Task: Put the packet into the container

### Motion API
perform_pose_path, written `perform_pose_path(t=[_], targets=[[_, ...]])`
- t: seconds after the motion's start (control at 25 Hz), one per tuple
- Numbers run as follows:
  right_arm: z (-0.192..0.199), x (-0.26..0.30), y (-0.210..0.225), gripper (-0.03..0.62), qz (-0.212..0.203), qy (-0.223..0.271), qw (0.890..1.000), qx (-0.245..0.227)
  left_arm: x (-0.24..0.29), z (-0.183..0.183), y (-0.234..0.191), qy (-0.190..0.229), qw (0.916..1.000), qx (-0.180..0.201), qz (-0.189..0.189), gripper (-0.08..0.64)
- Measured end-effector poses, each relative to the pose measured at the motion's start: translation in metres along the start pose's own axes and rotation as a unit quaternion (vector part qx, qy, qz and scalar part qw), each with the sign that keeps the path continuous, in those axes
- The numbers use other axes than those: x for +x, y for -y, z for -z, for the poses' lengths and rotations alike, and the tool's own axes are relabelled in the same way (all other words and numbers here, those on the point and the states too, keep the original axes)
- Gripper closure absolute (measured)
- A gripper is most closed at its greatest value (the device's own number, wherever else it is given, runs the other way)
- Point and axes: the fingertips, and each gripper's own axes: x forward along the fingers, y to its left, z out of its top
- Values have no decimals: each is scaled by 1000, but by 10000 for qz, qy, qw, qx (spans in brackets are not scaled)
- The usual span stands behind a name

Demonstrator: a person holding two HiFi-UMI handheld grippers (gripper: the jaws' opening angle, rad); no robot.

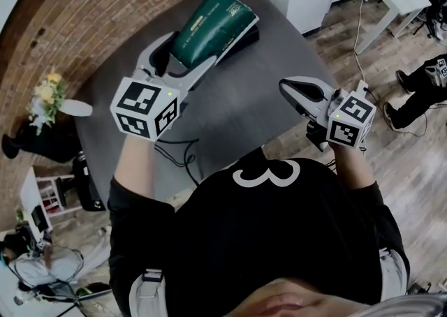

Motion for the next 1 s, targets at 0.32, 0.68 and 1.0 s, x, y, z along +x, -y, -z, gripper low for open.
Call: perform_pose_path(t=[0.32, 0.68, 1.0], targets=[[16, 22, 43, 591, 151, -178, 9988, 420, 56, 11, -43, -162, 9989, 378, 212, 166], [47, 35, 88, 591, 390, -440, 9941, 907, 122, 59, -77, -606, 9958, 548, 408, 166], [67, 38, 119, 591, 642, -628, 9893, 1149, 166, 122, -91, -1032, 9925, 289, 592, 166]])
